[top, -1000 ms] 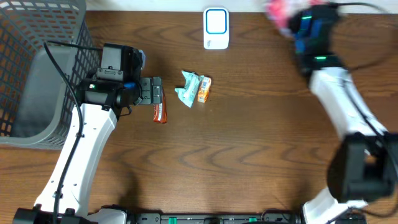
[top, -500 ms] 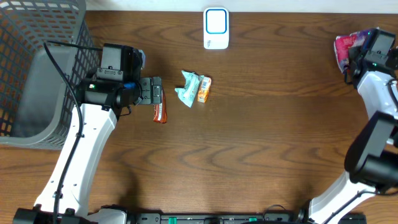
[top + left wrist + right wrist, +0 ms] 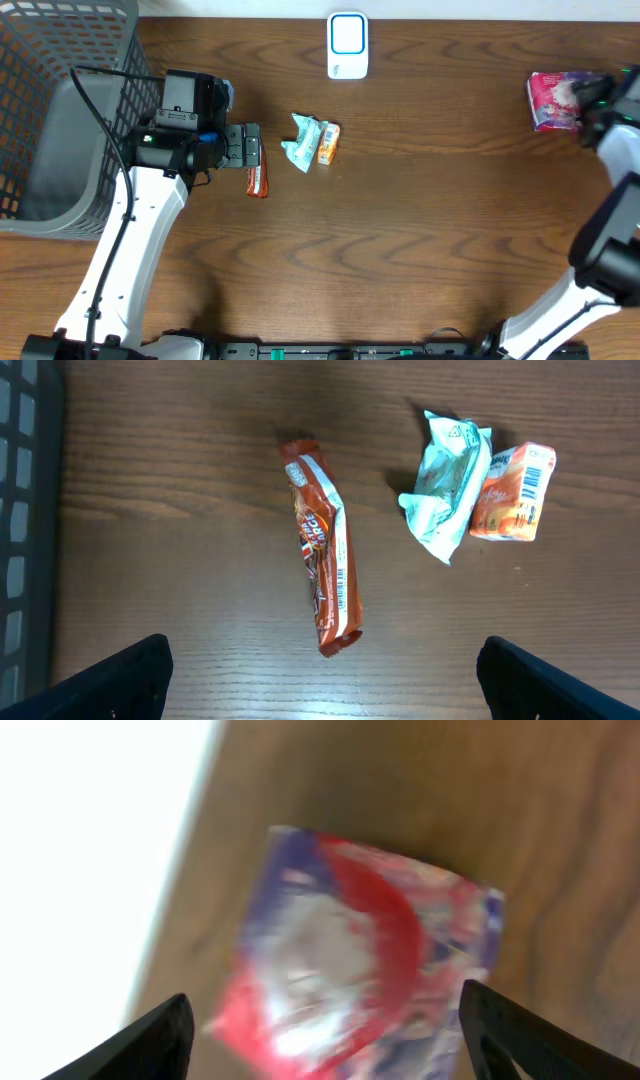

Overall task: Scan the item barcode
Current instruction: 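Carry the purple package to the right and set it down, then reach the right gripper to the orange-white package and grasp it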

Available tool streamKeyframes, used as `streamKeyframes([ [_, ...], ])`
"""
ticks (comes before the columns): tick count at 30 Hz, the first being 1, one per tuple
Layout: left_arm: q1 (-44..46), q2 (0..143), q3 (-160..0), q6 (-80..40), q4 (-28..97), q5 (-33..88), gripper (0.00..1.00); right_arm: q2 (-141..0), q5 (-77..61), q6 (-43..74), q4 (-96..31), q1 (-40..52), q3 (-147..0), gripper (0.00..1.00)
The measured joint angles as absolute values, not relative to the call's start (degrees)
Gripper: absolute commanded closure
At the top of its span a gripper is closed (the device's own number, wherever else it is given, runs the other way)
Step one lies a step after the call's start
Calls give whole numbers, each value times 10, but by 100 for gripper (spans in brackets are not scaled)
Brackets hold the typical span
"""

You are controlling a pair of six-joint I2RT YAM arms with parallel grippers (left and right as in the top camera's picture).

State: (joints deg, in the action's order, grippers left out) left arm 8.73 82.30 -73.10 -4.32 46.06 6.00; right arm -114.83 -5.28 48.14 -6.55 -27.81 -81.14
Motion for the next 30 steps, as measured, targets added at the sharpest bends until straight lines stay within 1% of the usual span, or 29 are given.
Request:
streamKeyframes([
  [3, 87, 823, -731, -43, 461, 60, 2, -1077, -170, 462, -65, -294, -811, 21],
  [4, 87, 823, -731, -43, 460, 60, 2, -1064, -187, 460, -64, -293, -811, 21],
  [7, 87, 823, -731, -43, 461, 60, 2, -994, -300, 436, -71, -280, -812, 18],
  [9, 87, 823, -731, -43, 461, 60, 2, -959, -367, 411, -88, -262, -814, 12],
  [11, 87, 823, -731, -43, 461, 60, 2, -934, -433, 365, -130, -232, -817, 11],
  [14, 87, 823, -731, -43, 461, 60, 2, -925, -487, 298, -210, -182, -819, 11],
  [16, 87, 823, -731, -43, 461, 60, 2, -930, -483, 259, -273, -137, -816, 14],
  [18, 87, 823, -731, -43, 461, 60, 2, -938, -456, 233, -310, -95, -807, 27],
  [19, 87, 823, -731, -43, 460, 60, 2, -944, -438, 226, -321, -74, -803, 29],
  [21, 87, 823, -731, -43, 461, 60, 2, -962, -399, 215, -328, -28, -794, 31],
  [24, 87, 823, -731, -43, 461, 60, 2, -1006, -362, 208, -308, 41, -786, 31],
  [30, 87, 823, -731, -43, 461, 60, 2, -1101, -334, 244, -200, 161, -780, 33],
])
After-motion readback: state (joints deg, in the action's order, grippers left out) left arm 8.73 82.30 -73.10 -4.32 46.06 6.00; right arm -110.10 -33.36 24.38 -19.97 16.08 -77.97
